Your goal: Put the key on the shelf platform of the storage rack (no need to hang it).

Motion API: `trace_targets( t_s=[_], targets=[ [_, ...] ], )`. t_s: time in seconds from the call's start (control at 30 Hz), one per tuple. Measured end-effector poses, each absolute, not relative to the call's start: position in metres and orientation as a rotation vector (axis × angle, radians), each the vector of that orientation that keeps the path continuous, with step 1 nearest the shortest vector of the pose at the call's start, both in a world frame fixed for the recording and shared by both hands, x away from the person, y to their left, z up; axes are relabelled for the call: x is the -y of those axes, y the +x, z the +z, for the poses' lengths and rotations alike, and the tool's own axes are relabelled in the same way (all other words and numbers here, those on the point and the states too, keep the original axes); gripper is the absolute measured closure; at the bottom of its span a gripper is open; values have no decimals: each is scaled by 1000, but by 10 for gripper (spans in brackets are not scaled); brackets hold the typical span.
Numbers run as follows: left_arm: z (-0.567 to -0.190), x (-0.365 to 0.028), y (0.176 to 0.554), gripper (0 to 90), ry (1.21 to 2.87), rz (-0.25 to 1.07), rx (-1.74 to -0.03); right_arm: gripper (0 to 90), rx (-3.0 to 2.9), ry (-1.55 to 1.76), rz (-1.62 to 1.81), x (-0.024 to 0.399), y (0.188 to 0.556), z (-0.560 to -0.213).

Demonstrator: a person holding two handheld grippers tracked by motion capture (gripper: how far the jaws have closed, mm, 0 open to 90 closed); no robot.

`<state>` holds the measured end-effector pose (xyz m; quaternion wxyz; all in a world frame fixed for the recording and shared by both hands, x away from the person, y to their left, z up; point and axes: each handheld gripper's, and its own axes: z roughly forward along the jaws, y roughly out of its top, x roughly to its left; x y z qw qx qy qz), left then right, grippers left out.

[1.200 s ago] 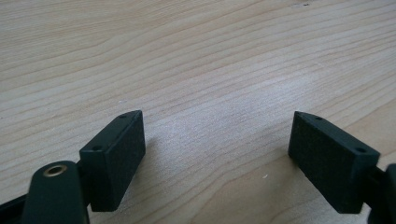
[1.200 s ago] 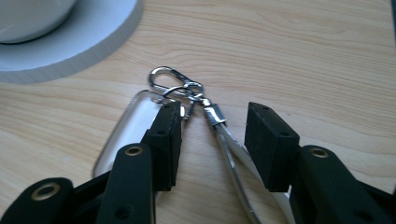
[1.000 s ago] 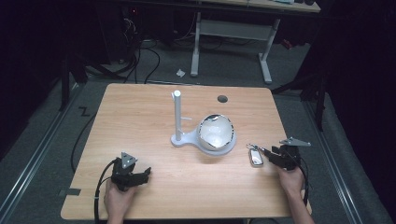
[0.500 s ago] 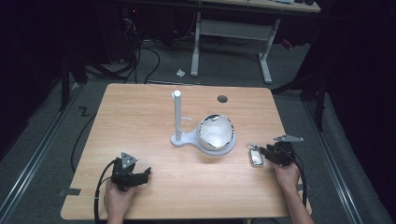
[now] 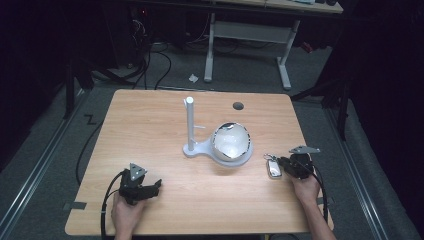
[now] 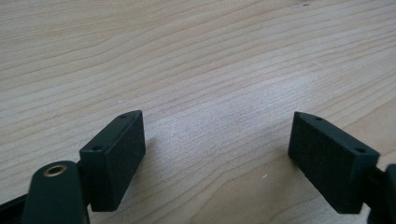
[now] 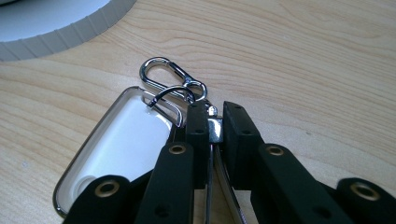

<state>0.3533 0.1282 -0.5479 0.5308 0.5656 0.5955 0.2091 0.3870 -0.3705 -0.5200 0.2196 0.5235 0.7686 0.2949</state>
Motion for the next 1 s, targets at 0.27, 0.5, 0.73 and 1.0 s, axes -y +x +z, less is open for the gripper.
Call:
trace_targets(
  t_s=[0.27,0.5,0.73,1.0],
  targets=[
    [-548,-128,353,192,1349,499,-1422,818,-2091,1442,907,380,378,-503],
    [-548,-128,353,192,1350,499,-1421,818,-2083,1430,976,381,373,-491],
    [-548,-128,353,192,1350,498,-1421,819,-2070,1380,1042,378,367,-472],
    [-548,-128,353,193,1349,499,-1422,819,-2063,1328,1092,374,359,-458]
  ],
)
